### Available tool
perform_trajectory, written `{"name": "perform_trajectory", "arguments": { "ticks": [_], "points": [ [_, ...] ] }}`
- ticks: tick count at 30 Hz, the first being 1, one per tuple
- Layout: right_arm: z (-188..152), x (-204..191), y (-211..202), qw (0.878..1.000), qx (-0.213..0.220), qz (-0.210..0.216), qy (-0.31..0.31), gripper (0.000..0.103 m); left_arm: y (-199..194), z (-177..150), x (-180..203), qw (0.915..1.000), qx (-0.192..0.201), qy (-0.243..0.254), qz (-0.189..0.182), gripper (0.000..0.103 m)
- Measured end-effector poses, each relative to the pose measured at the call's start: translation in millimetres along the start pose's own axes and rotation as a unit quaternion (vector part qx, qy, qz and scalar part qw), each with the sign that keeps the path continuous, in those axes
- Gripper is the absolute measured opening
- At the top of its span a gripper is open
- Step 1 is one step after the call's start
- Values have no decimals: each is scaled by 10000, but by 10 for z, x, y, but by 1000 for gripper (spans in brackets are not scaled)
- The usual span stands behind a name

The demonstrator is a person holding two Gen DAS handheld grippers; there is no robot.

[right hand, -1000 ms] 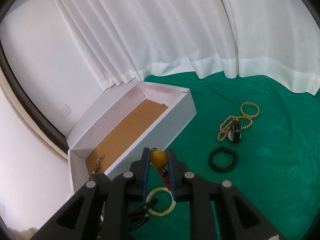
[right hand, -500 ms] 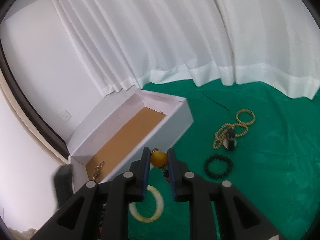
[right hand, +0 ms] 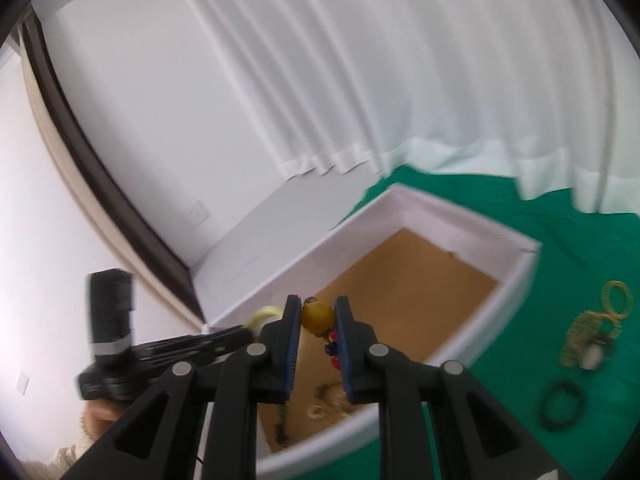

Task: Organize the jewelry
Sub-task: 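Carry the jade bangle to the box with left tool while right tool carries bracelet, then open both tools over the box and withdraw them to the cloth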

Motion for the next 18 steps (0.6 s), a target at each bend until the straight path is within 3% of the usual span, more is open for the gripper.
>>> {"name": "perform_trajectory", "arguments": {
  "ticks": [6, 13, 15, 16, 17, 18],
  "points": [
    [-256, -9, 830, 9971, -720, -197, -148, 17, 505, -196, -525, 9968, -520, -415, 433, 8],
    [-530, 17, 1186, 9922, -976, -632, -440, 20, 737, -296, -745, 9931, -738, -593, 694, 12],
    [-557, 25, 1160, 9913, -1022, -747, -362, 37, 690, -286, -736, 9933, -607, -576, 797, 28],
    [-567, 31, 1127, 9915, -1018, -753, -290, 61, 640, -279, -716, 9936, -527, -536, 838, 48],
    [-572, 35, 1056, 9926, -956, -719, -202, 70, 573, -278, -689, 9941, -439, -518, 851, 64],
    [-564, 33, 977, 9935, -896, -685, -159, 70, 489, -287, -650, 9948, -316, -489, 842, 68]
  ]
}}
Point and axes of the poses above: each gripper's, at about its wrist camera, not at the fingertips, and y roughly the way its jaws point, x to its right, z to its top, the point moved 5 cm from there along y, roughly the way its jaws point, and after that the axes turned 3 degrees about z, right-handed, at the moved point
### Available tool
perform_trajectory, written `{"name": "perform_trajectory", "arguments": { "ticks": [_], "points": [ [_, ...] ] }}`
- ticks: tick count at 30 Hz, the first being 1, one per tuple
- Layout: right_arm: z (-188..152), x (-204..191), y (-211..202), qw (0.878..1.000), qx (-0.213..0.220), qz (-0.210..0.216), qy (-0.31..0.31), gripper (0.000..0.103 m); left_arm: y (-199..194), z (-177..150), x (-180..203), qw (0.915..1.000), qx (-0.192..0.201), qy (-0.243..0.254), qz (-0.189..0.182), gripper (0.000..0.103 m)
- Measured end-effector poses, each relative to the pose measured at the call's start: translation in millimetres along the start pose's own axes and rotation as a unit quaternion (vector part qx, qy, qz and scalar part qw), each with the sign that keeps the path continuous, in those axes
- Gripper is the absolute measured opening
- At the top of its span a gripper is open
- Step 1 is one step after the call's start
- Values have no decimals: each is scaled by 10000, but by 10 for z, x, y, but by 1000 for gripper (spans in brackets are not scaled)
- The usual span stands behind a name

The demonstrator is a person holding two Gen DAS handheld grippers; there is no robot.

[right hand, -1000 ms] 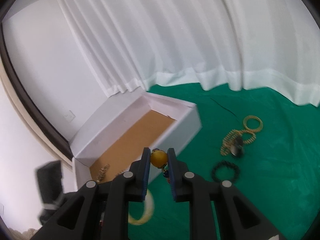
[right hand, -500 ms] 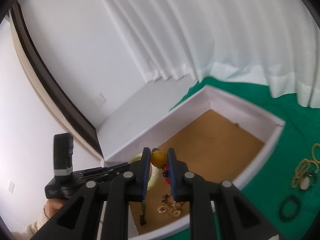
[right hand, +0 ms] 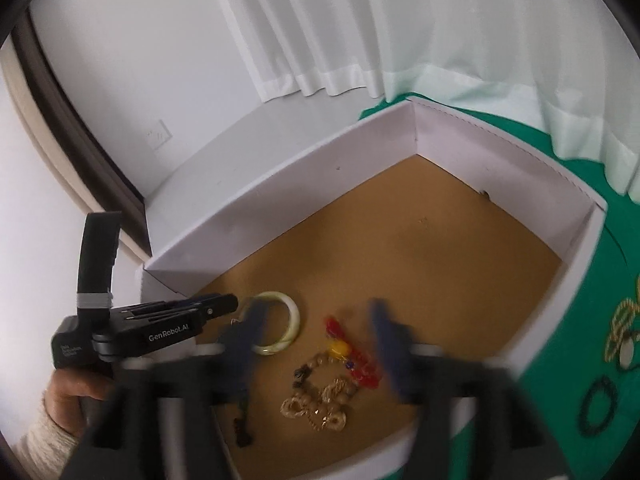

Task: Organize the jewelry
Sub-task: 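Open both tools over the box and withdraw them to the cloth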

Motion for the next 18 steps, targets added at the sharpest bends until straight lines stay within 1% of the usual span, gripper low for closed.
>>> {"name": "perform_trajectory", "arguments": {
  "ticks": [3, 4, 5, 6, 7, 9, 10, 12, 14, 15, 17, 18],
  "points": [
    [-67, 56, -219, 9999, 107, -81, 10, 72, -222, -51, 168, 9995, 248, 203, -69, 71],
    [-124, 103, -331, 9996, 178, -196, 8, 77, -288, -73, 227, 9991, 319, 268, -101, 74],
    [-174, 159, -425, 9992, 242, -314, 11, 79, -390, -120, 327, 9982, 435, 381, -154, 77],
    [-254, 242, -546, 9984, 317, -474, 0, 79, -497, -175, 440, 9969, 562, 516, -209, 79],
    [-338, 318, -637, 9975, 360, -604, -31, 79, -558, -206, 522, 9958, 642, 606, -245, 83],
    [-538, 513, -809, 9945, 416, -958, -80, 80, -733, -349, 791, 9915, 856, 895, -392, 88],
    [-687, 665, -908, 9920, 441, -1183, -79, 80, -822, -463, 967, 9884, 940, 1066, -527, 92],
    [-1016, 1027, -1068, 9855, 391, -1647, 69, 80, -911, -655, 1271, 9830, 981, 1338, -791, 95],
    [-1313, 1366, -1197, 9788, 304, -1997, 339, 80, -956, -870, 1538, 9777, 937, 1562, -1042, 97],
    [-1536, 1609, -1307, 9719, 262, -2262, 600, 80, -951, -1008, 1691, 9744, 876, 1697, -1187, 97],
    [-1811, 1897, -1473, 9605, 276, -2616, 908, 80, -918, -1229, 1936, 9687, 767, 1917, -1380, 98],
    [-2000, 2083, -1608, 9507, 321, -2883, 1097, 80, -864, -1326, 2070, 9657, 709, 2044, -1437, 98]
  ]
}}
Point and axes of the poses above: each gripper's, at about its wrist camera, not at the fingertips, and y roughly the way its jaws point, x to its right, z to its top, the point moved 5 cm from there along y, roughly the way its jaws point, and after that the axes turned 3 degrees about z, right-handed, at the moved point
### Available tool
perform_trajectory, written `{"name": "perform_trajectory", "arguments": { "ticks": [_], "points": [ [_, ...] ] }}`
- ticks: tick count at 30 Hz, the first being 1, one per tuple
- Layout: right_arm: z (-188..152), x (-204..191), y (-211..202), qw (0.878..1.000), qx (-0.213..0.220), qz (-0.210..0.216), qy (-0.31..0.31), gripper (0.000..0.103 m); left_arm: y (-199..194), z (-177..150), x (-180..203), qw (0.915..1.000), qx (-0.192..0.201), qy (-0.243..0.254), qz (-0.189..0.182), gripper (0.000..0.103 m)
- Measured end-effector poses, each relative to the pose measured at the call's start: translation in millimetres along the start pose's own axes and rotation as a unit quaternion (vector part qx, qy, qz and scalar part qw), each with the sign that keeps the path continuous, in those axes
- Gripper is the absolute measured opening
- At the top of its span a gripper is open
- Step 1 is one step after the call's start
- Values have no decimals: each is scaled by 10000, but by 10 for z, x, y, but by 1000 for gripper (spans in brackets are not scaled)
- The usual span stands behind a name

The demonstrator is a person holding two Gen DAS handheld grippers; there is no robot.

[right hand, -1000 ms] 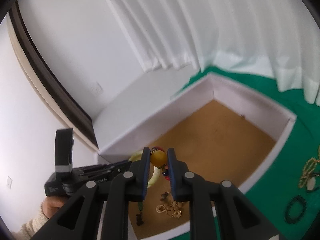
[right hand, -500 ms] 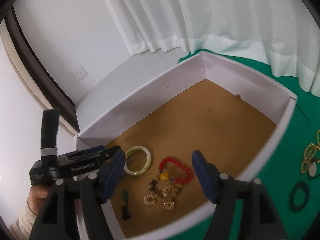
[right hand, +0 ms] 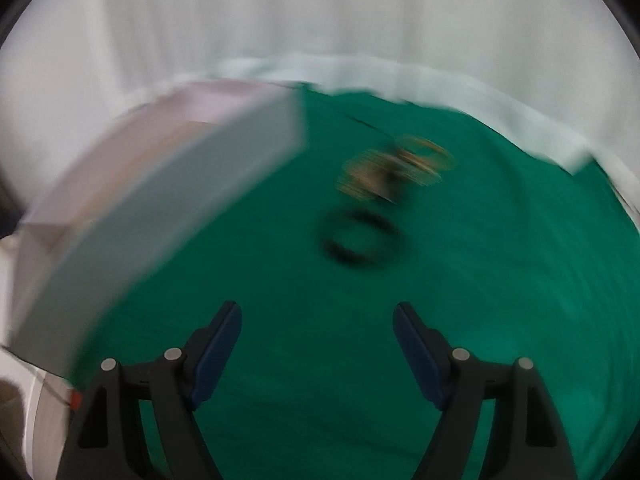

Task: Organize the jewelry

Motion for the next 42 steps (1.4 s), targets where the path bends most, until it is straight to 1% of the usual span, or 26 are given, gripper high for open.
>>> {"name": "perform_trajectory", "arguments": {
  "ticks": [3, 5, 8, 10, 12, 16, 18, 21, 23, 25, 30, 34, 38, 42],
  "points": [
    [-254, 478, -42, 9980, 31, -515, 369, 80, 351, -216, 408, 9987, -325, 390, -78, 98],
    [-431, 791, -83, 9946, 27, -847, 592, 80, 558, -331, 611, 9974, -422, 580, -100, 98],
    [-599, 1104, -88, 9911, -33, -1048, 816, 80, 893, -441, 846, 9946, -636, 820, -58, 98],
    [-635, 1229, -74, 9893, -56, -1096, 960, 80, 1014, -484, 945, 9931, -713, 934, -22, 98],
    [-664, 1352, -103, 9882, -48, -1102, 1061, 80, 1113, -496, 1010, 9925, -689, 1005, 2, 98],
    [-638, 1418, -72, 9880, -65, -964, 1205, 80, 1306, -493, 1019, 9928, -565, 1034, 223, 98],
    [-632, 1420, -31, 9890, -73, -911, 1166, 80, 1372, -509, 986, 9932, -610, 949, 280, 98],
    [-694, 1319, -14, 9902, -73, -887, 1079, 80, 1456, -554, 938, 9932, -704, 874, 324, 98],
    [-699, 1282, -3, 9908, -11, -911, 996, 80, 1499, -584, 927, 9920, -723, 942, 422, 98],
    [-707, 1262, -21, 9914, 49, -900, 954, 80, 1502, -598, 939, 9910, -657, 1050, 502, 99],
    [-731, 1253, 14, 9918, 103, -892, 912, 82, 1512, -611, 958, 9901, -671, 1114, 529, 102],
    [-744, 1232, 23, 9916, 200, -927, 879, 85, 1519, -631, 965, 9898, -664, 1126, 558, 102],
    [-740, 1223, 38, 9921, 209, -900, 850, 88, 1515, -636, 969, 9898, -664, 1126, 564, 102],
    [-745, 1212, 40, 9918, 244, -926, 846, 89, 1518, -633, 968, 9898, -664, 1124, 565, 102]
  ]
}}
Point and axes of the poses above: each gripper's, at about its wrist camera, not at the fingertips, and y roughly the way its jaws point, x to its right, z to its top, the point moved 5 cm from there along y, roughly the way its jaws point, and after that the axes turned 3 degrees about z, right-handed, at the moved point
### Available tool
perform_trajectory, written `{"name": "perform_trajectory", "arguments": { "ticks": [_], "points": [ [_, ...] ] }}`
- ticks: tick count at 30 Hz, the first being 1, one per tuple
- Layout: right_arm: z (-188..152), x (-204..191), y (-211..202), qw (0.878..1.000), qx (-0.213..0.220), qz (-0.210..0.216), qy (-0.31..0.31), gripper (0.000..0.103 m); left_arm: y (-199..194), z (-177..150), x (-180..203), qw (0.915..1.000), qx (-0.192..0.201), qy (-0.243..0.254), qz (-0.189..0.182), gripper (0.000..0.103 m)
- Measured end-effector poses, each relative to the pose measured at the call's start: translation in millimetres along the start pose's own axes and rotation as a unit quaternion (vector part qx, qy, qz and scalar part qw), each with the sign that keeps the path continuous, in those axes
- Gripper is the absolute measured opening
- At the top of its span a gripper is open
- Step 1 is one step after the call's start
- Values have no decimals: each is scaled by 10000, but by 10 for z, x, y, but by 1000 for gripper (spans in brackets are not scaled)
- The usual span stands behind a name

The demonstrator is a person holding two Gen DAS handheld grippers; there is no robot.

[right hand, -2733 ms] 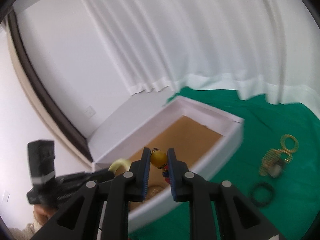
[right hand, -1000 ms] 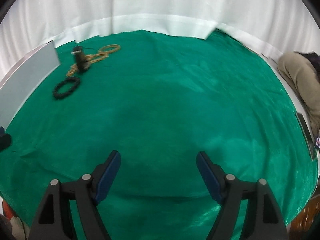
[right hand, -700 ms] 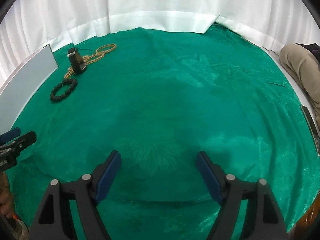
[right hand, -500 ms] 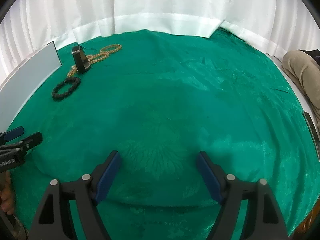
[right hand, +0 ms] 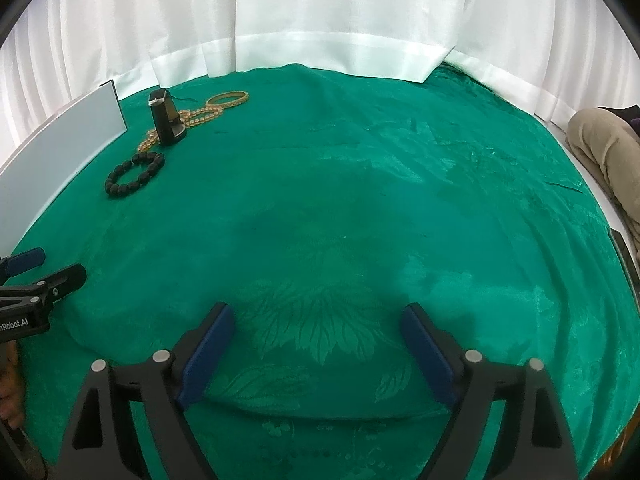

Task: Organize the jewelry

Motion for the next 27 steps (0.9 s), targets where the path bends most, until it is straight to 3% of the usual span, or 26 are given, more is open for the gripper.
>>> {"name": "perform_trajectory", "arguments": {
  "ticks": [19, 27],
  "points": [
    [-5, -8, -3, 10000, 20, -3, 10, 89, 8, 6, 18, 10000, -20, -8, 7, 102],
    [-6, -8, -3, 10000, 23, 0, 11, 89, -69, -11, -26, 9997, -216, -8, -137, 102]
  ]
}}
Point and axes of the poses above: each gripper's, at about its wrist camera, not at the fingertips, and y roughly the way its jaws point, x to its right, z to its top, the point moved 5 cm from there along y, roughly the way its jaws point, and after that the axes turned 3 degrees about z, right-handed, at the moved point
